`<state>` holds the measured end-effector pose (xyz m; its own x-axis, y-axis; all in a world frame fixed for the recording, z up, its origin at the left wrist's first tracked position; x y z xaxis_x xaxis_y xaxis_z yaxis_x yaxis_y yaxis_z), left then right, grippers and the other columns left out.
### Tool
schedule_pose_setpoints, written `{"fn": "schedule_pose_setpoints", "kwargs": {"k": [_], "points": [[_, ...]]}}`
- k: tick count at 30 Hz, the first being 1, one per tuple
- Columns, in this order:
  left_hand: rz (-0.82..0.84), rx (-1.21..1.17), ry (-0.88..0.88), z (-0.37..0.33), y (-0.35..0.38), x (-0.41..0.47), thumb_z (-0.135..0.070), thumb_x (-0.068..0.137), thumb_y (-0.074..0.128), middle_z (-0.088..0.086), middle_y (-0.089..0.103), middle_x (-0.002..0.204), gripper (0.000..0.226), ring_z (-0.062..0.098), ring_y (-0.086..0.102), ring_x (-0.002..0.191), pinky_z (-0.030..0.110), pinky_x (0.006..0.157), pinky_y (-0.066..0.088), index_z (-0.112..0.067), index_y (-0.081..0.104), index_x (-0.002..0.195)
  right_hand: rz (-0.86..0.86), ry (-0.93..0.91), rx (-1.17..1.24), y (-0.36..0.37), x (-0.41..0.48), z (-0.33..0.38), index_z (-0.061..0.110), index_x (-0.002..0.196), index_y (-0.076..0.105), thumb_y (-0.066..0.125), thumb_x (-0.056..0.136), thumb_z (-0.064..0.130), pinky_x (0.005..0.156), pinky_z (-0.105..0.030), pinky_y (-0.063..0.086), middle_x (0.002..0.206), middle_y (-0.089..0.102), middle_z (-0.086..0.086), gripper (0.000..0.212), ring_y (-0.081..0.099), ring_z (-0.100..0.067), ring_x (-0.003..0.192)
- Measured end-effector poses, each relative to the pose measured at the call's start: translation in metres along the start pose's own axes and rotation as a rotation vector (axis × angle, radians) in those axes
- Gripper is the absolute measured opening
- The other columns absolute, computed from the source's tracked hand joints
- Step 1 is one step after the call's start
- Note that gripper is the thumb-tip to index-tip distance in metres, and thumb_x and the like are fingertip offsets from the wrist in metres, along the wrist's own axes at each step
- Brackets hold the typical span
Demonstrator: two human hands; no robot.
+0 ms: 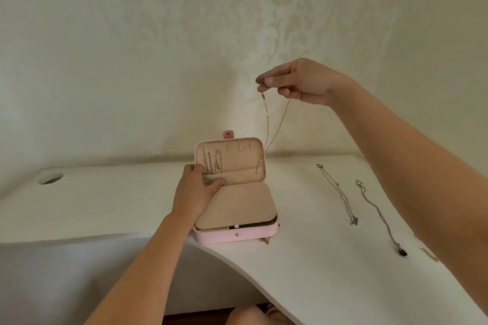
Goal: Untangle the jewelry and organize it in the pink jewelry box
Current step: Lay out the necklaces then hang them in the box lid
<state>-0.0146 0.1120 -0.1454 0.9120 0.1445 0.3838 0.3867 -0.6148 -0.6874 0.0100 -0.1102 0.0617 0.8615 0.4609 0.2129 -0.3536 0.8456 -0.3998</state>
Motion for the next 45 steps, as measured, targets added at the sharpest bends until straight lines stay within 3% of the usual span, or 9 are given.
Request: {"fn": "schedule_pose_setpoints", "kwargs": {"k": [3,6,9,17,28,45], "points": [[-0.002,-0.002,0.003,0.0,0.0,0.0,-0.041,0.081,0.068,0.006,0.049,0.109,0.043,0.02,0.052,0.086,0.025,0.073,0.04,-0.009,0.055,0.106,-0.025,-0.055,-0.017,0.021,0.017,0.013,0.013,0.097,0.071,0.066,0.087,0.015,0.049,-0.011,0.038,0.09,0.073,0.0,0.011,0.044,-0.003,0.051],[-0.007,0.004,0.007,0.001,0.0,0.001,-0.041,0.081,0.068,0.006,0.049,0.11,0.042,0.018,0.05,0.084,0.023,0.071,0.039,-0.009,0.055,0.106,-0.015,-0.103,0.043,0.041,0.033,0.017,0.011,0.098,0.07,0.065,0.087,0.007,0.06,-0.013,0.047,0.085,0.073,0.0,0.013,0.062,-0.005,0.066],[-0.003,0.007,0.005,0.002,0.0,0.002,-0.043,0.081,0.068,0.006,0.048,0.111,0.044,0.018,0.051,0.084,0.024,0.071,0.04,-0.01,0.055,0.107,0.009,-0.12,0.084,0.055,0.045,0.016,0.009,0.099,0.07,0.063,0.087,0.003,0.067,-0.015,0.05,0.085,0.073,-0.001,0.015,0.067,-0.008,0.076],[0.007,-0.001,0.003,0.004,0.001,0.002,-0.044,0.082,0.066,0.004,0.046,0.111,0.046,0.016,0.049,0.084,0.022,0.071,0.039,-0.011,0.054,0.111,-0.013,-0.15,0.107,0.067,0.064,0.009,0.007,0.098,0.07,0.066,0.085,0.004,0.066,-0.015,0.049,0.084,0.072,-0.002,0.014,0.062,-0.006,0.066],[-0.002,-0.03,0.004,0.005,0.001,0.002,-0.043,0.081,0.068,0.003,0.047,0.111,0.046,0.015,0.049,0.082,0.02,0.07,0.038,-0.011,0.055,0.111,0.001,-0.137,-0.033,0.077,0.077,-0.009,0.012,0.1,0.071,0.066,0.085,0.005,0.072,-0.018,0.046,0.092,0.074,-0.001,0.017,0.064,-0.006,0.075],[0.01,-0.024,-0.018,0.005,0.002,0.003,-0.045,0.082,0.067,0.001,0.046,0.111,0.047,0.014,0.048,0.082,0.021,0.069,0.037,-0.012,0.054,0.113,-0.03,-0.179,0.065,0.072,0.082,0.003,0.009,0.099,0.071,0.069,0.083,0.006,0.077,-0.018,0.047,0.093,0.073,-0.004,0.017,0.061,-0.009,0.076]]}}
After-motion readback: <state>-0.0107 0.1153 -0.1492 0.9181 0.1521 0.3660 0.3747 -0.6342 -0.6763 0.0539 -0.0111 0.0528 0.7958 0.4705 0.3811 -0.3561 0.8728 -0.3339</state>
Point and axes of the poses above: each hand's wrist, its own x-axis towards the middle knuckle, its own y-axis out of the palm, z = x × y, the point moved 6 cm from there along x, towards the middle knuckle
